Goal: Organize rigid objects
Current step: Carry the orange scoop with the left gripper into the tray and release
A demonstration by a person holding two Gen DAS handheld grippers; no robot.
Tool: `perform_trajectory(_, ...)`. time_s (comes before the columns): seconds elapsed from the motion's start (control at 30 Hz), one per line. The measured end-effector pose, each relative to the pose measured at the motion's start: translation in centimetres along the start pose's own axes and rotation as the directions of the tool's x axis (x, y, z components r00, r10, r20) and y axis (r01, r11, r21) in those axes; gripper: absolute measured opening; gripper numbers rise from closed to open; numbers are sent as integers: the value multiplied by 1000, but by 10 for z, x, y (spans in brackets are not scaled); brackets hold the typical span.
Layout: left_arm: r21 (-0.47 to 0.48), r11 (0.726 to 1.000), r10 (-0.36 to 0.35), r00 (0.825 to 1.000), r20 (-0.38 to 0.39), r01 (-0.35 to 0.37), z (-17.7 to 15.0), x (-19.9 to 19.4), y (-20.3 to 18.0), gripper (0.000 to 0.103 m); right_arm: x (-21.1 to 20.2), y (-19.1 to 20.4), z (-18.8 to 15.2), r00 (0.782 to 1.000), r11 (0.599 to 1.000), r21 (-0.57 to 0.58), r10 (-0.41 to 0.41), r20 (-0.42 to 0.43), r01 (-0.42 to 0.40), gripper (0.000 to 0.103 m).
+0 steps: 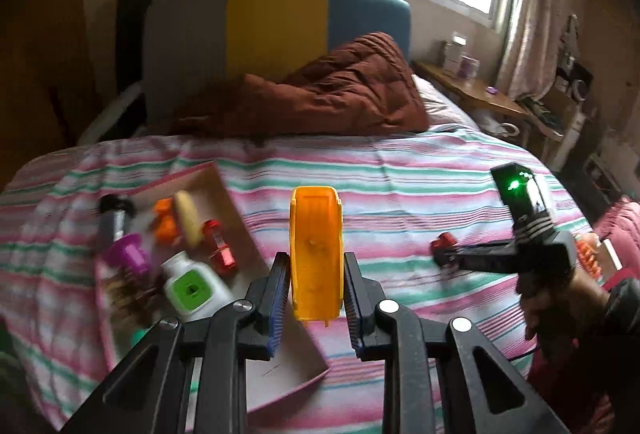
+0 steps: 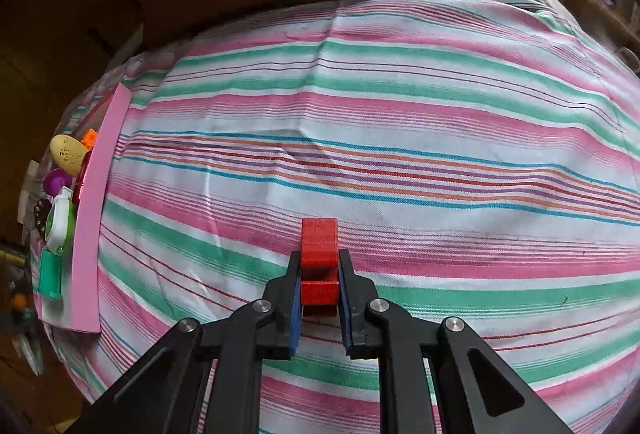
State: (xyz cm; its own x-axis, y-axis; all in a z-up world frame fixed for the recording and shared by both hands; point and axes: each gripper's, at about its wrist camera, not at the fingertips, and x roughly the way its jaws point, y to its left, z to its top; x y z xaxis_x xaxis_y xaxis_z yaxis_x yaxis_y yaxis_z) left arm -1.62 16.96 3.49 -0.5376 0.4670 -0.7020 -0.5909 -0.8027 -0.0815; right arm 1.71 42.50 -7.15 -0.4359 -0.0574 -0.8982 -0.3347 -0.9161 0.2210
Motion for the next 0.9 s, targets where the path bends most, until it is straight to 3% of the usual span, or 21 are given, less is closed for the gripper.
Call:
perform_trajectory(0.17,-26,999,32,999,-11,-32,-18,-13,15,25,4,11,1,999,995,-85,-43,29,46,16)
perform_trajectory(0.43,-64,996,60,998,-19,-61,-38,-28,37,25,2,8,-1,997,992,-110,-48,60,54,16)
perform_trajectory(0.53,-144,989,23,999,-30,-27,-45,-32,58,25,3,10,0,996,990,-125,-59,64,66,16)
perform_trajectory(0.73,-249,967,49,998,-43,-59,-70,-48,101,25,2,11,-1,996,988,-137,-66,65,75,16)
perform_trajectory(0.9,-322,947,-2,999,-51,-14,-89,-51,116,25,2,12,-1,995,985,-151,-77,71,87,16)
